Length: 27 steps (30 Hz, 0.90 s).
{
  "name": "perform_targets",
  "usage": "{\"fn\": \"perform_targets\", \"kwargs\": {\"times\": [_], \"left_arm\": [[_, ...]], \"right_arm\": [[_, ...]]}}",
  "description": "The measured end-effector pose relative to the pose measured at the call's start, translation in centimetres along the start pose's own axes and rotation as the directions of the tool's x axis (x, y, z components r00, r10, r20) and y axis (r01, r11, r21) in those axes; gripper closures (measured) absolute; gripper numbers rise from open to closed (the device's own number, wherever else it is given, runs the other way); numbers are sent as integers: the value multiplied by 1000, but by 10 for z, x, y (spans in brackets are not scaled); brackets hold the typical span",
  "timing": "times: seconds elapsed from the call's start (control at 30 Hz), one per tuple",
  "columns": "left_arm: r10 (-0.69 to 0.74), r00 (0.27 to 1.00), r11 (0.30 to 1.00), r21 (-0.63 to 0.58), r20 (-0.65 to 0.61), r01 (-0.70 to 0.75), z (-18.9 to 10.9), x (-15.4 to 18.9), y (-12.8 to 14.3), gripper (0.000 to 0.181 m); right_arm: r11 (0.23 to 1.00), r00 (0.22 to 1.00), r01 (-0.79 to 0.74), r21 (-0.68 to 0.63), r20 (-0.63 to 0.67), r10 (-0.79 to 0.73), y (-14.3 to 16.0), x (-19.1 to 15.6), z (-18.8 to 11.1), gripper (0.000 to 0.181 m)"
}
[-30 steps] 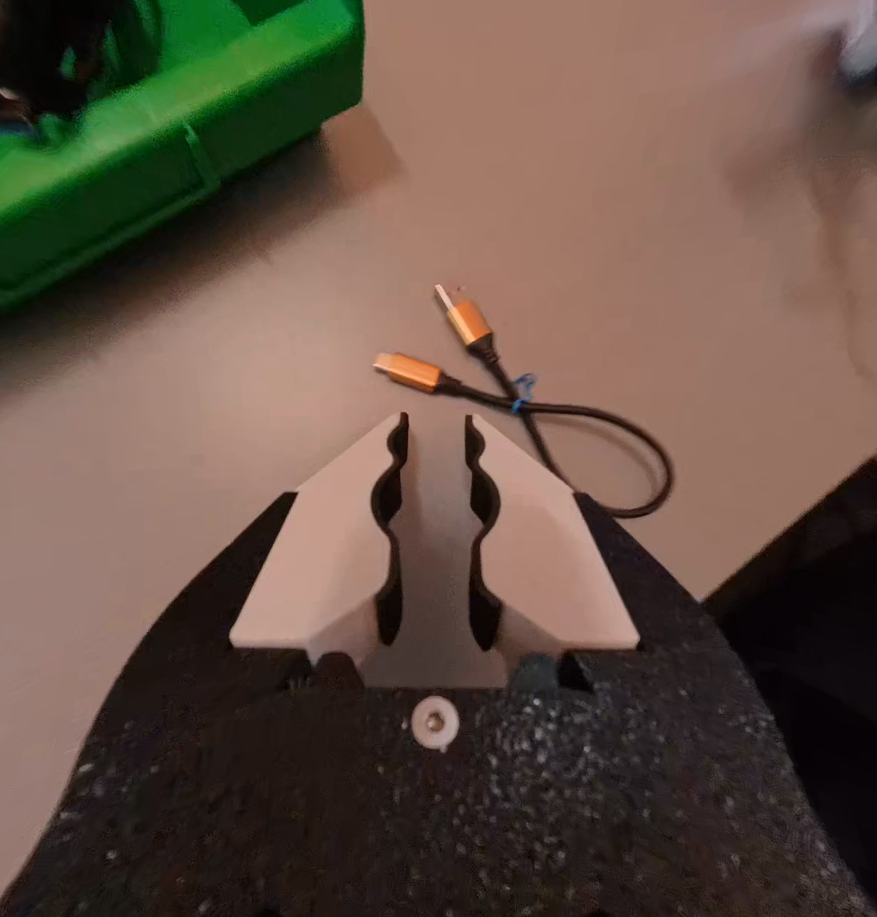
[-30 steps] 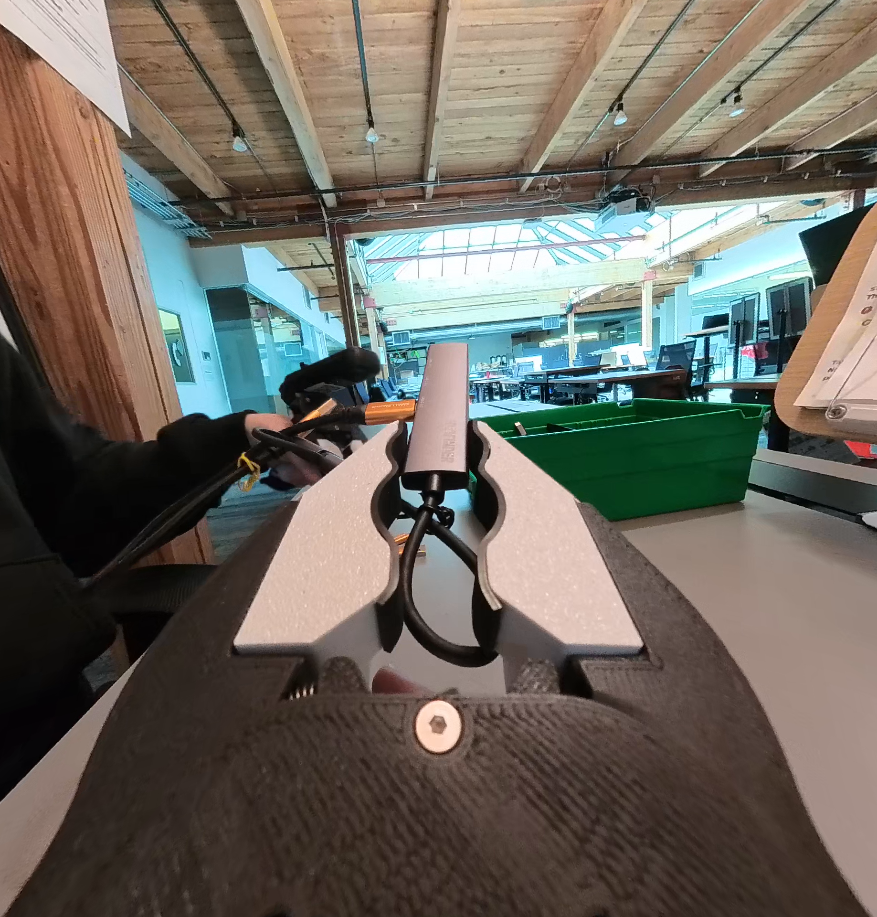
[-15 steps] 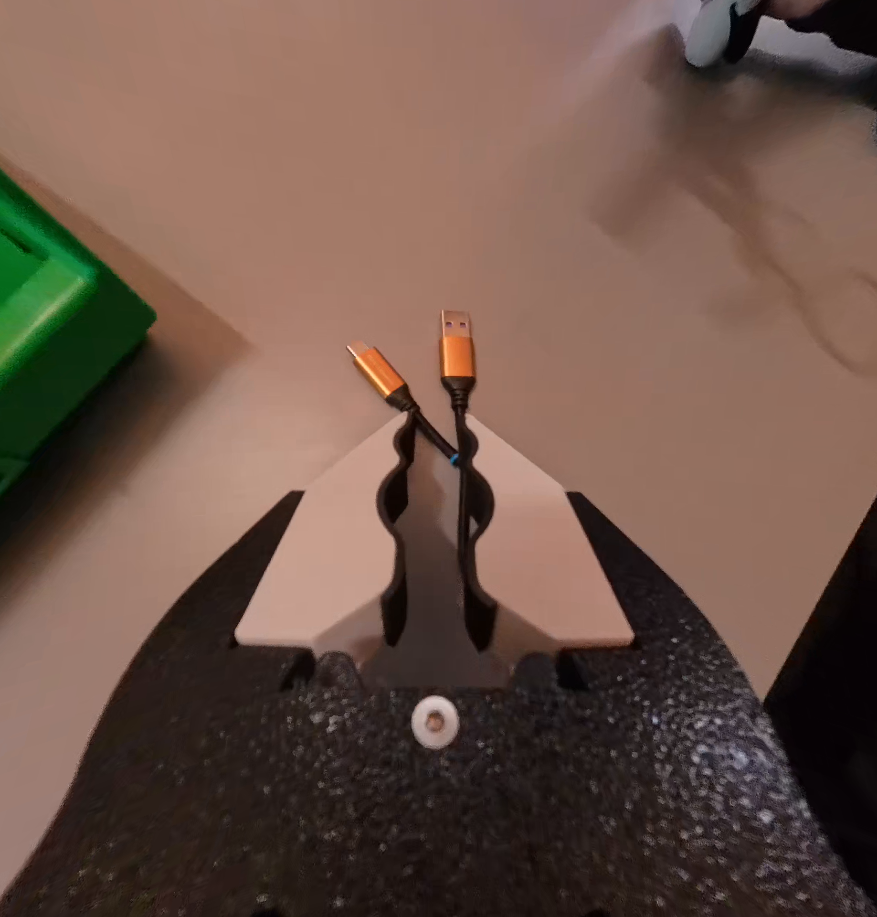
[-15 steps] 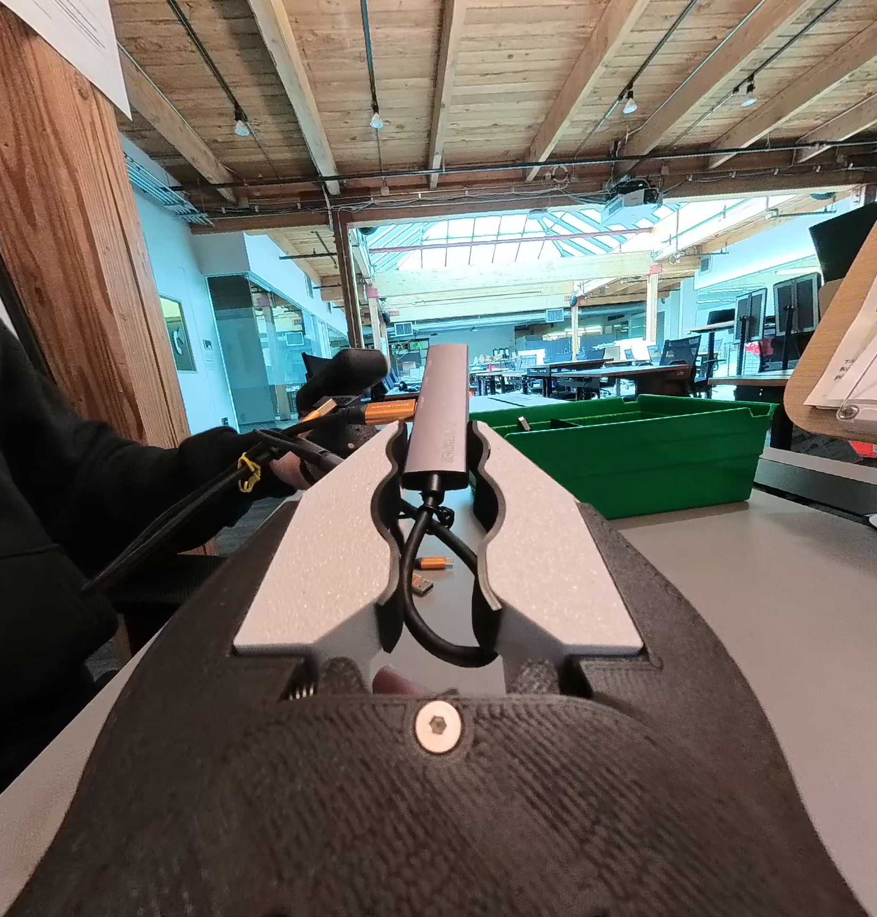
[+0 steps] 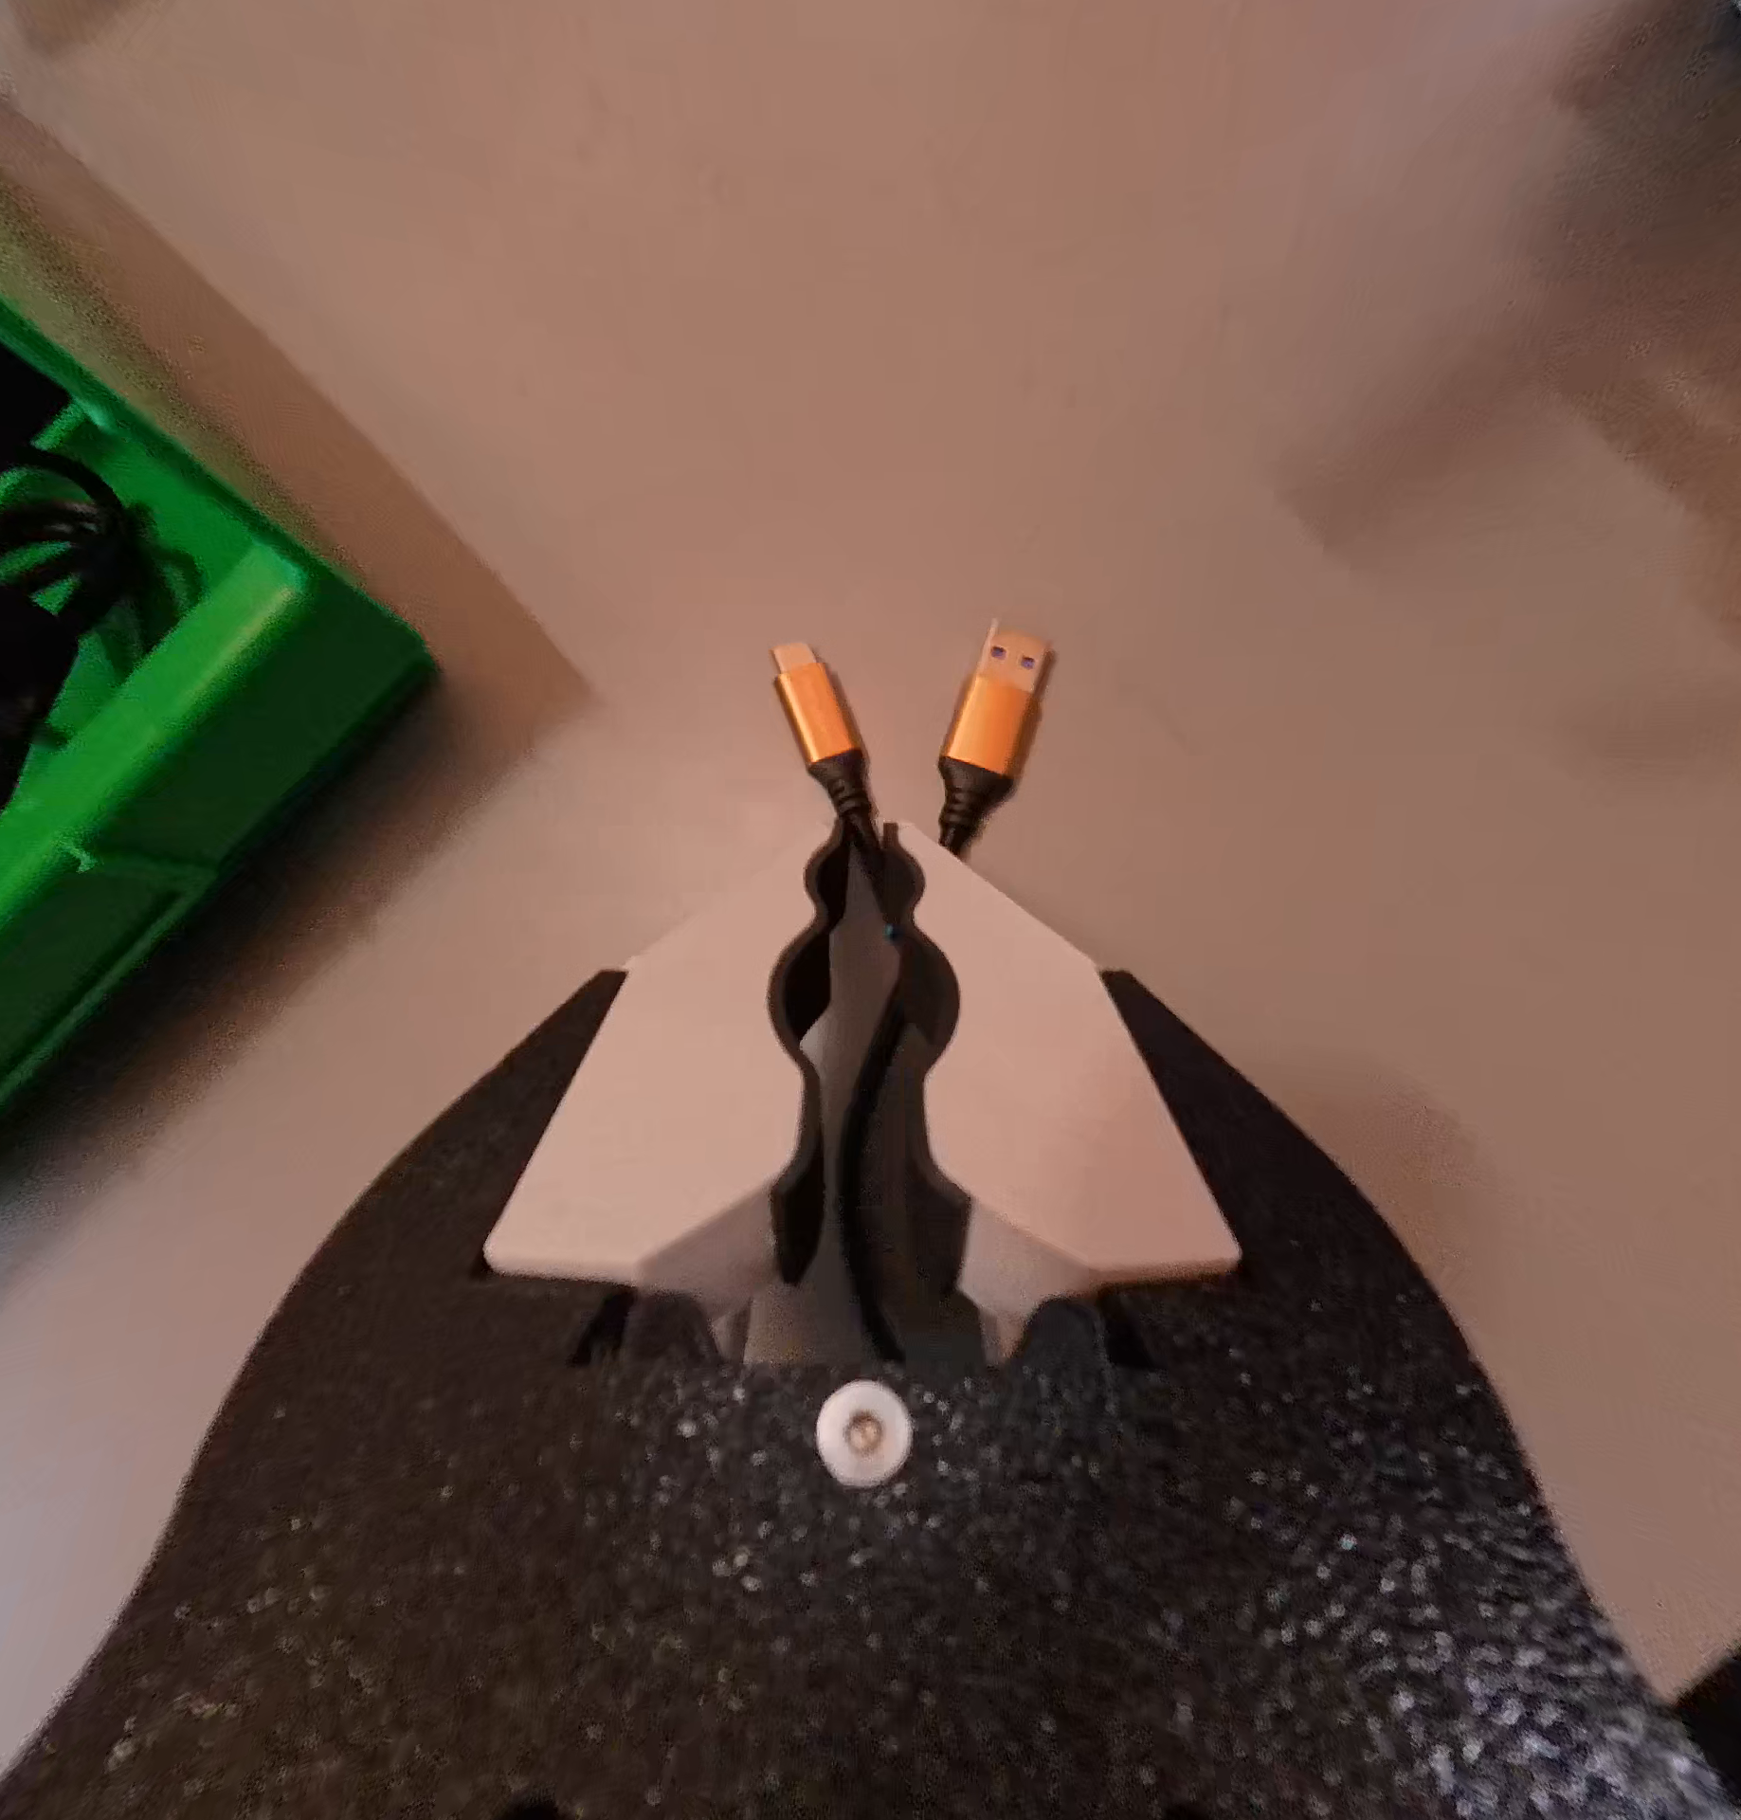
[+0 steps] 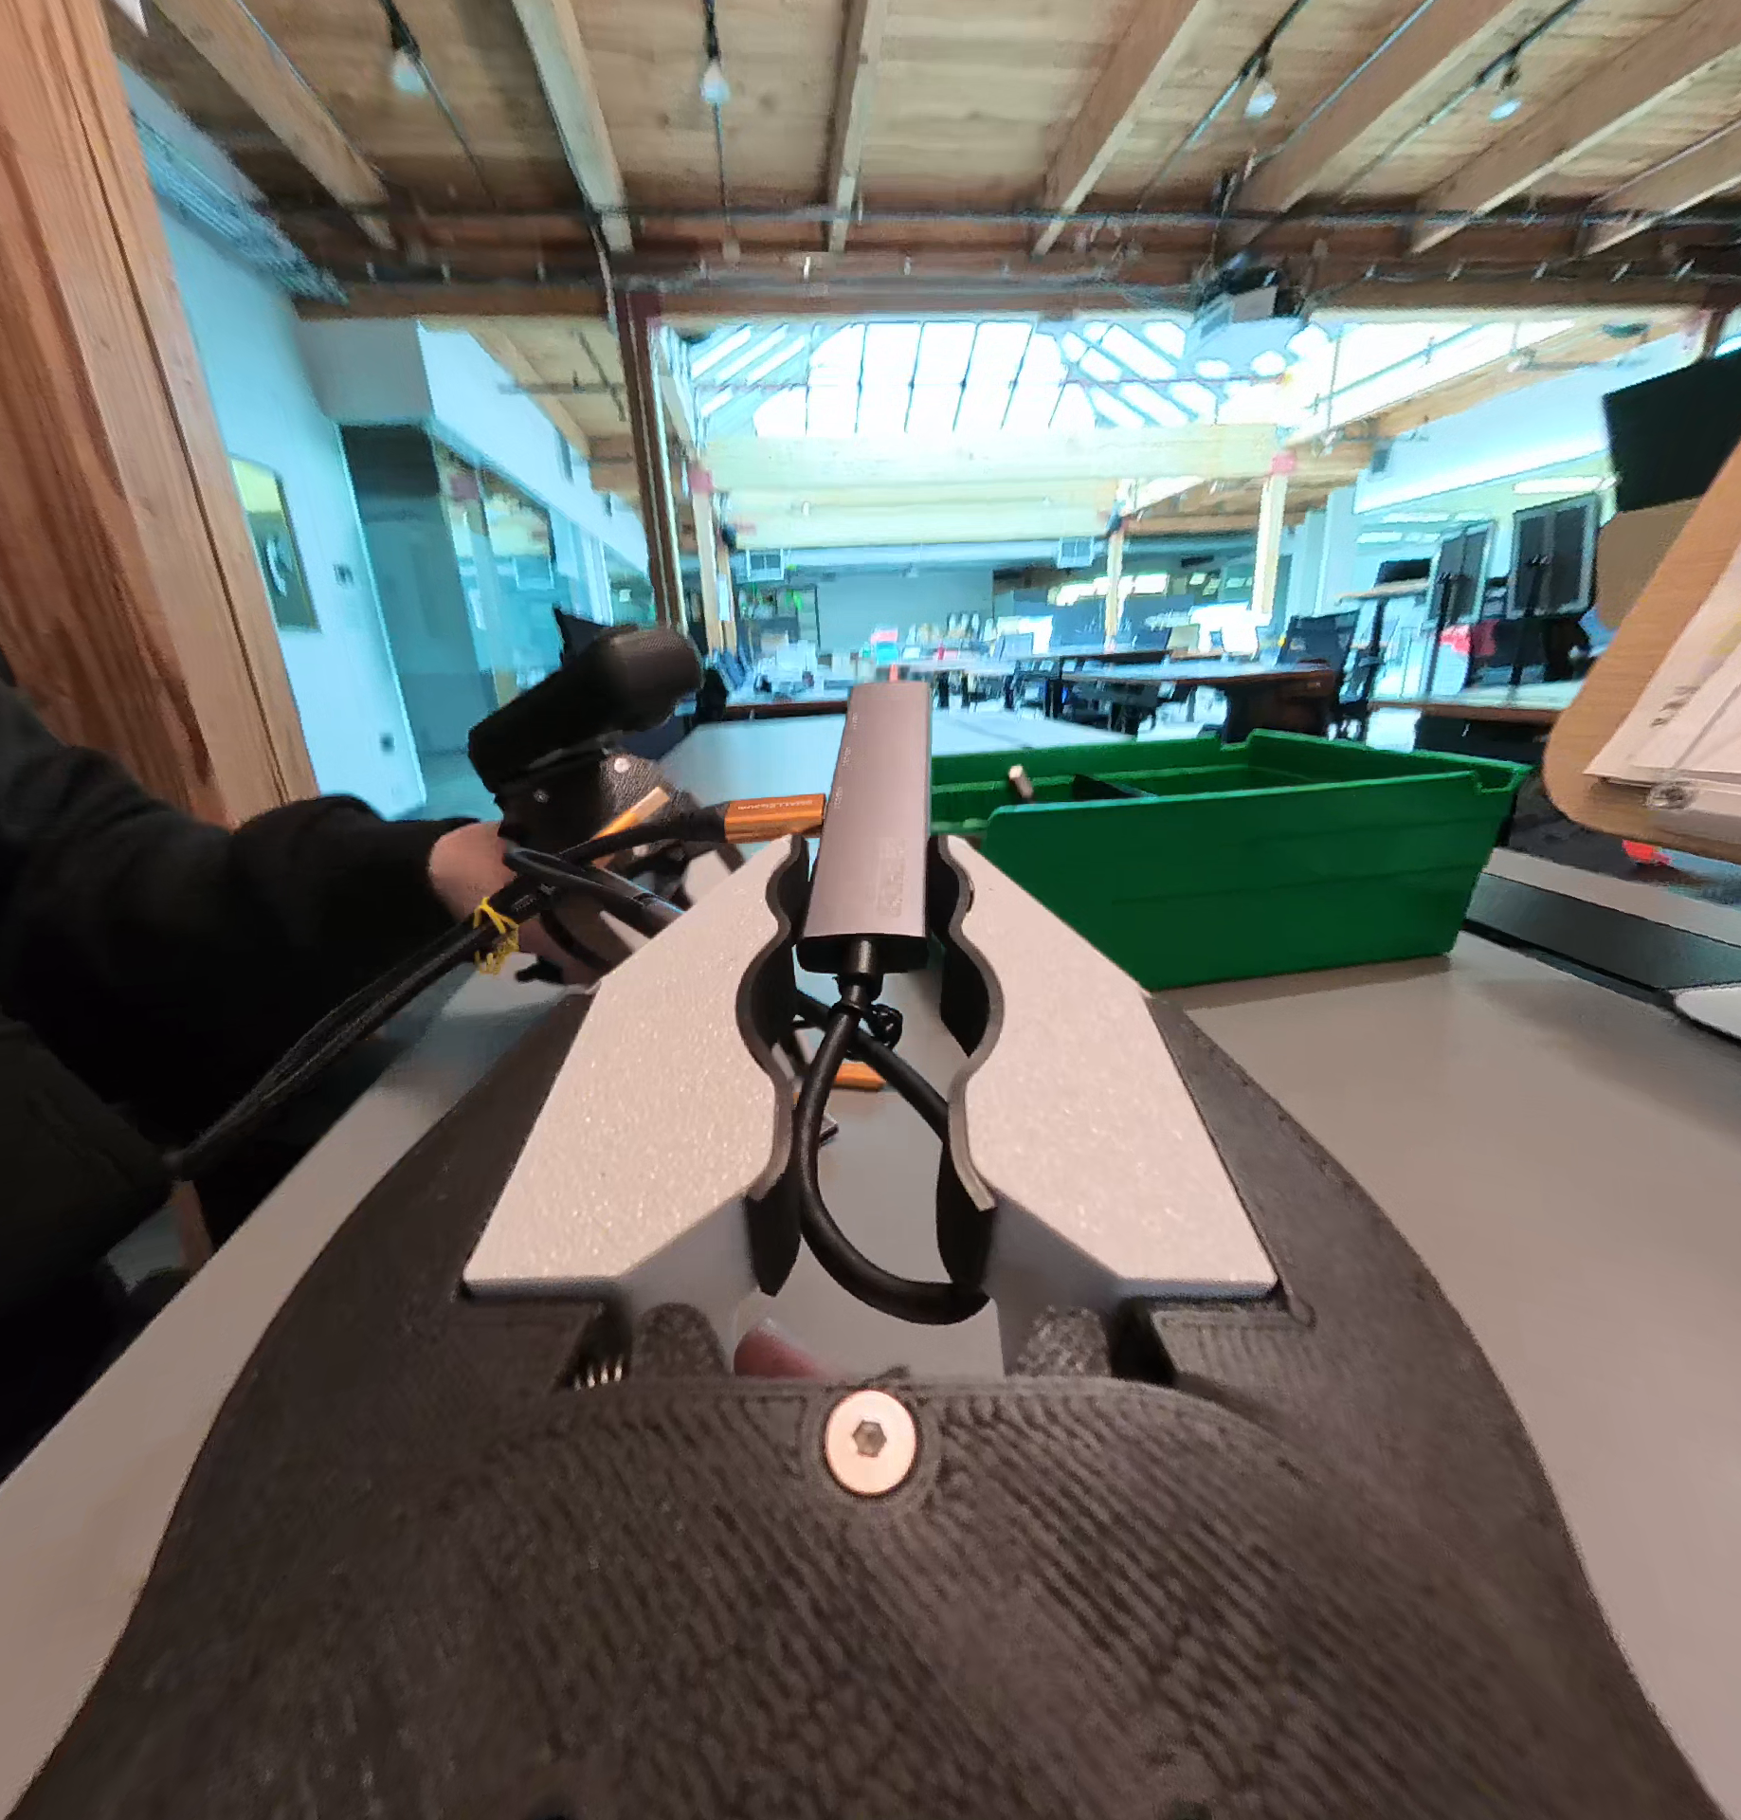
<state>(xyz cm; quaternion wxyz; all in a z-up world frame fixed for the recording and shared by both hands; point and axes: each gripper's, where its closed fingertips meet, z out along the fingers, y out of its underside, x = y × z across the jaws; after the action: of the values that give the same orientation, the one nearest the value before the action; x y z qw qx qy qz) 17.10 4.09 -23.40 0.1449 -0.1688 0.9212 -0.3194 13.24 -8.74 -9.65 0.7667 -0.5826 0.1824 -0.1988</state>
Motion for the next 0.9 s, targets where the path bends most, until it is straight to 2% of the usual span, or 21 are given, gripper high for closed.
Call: {"fn": "perform_targets", "kwargs": {"times": [0.2, 0.33, 0.43, 0.53, 0.67, 0.83, 0.9], "left_arm": [[34, 999, 995, 94, -31, -30, 7, -1, -9, 179], [76, 992, 995, 78, -98, -69, 3, 0, -7, 180], [113, 980, 988, 121, -164, -93, -13, 4, -21, 181], [75, 971, 987, 157, -228, -39, -36, 11, -42, 181], [24, 982, 978, 208, -189, 17, -58, 13, -73, 181], [-66, 988, 974, 205, -138, 94, -50, 9, -87, 181], [-100, 987, 965, 230, -127, 127, -50, 9, -92, 181]], "right_arm": [[997, 997, 32, -68, 71, -28, 8, -13, 1, 158], [998, 995, 31, -63, 95, -25, 5, -16, -1, 158], [997, 995, 32, -67, 100, -25, 5, -18, -1, 158], [998, 1000, 12, -66, 29, -10, 5, -5, -1, 158], [997, 998, 21, -78, -54, -25, 6, 7, 0, 158], [993, 997, 29, -117, -71, -37, 14, 7, 6, 158], [991, 992, 34, -128, -118, -49, 15, 13, 6, 158]]}}
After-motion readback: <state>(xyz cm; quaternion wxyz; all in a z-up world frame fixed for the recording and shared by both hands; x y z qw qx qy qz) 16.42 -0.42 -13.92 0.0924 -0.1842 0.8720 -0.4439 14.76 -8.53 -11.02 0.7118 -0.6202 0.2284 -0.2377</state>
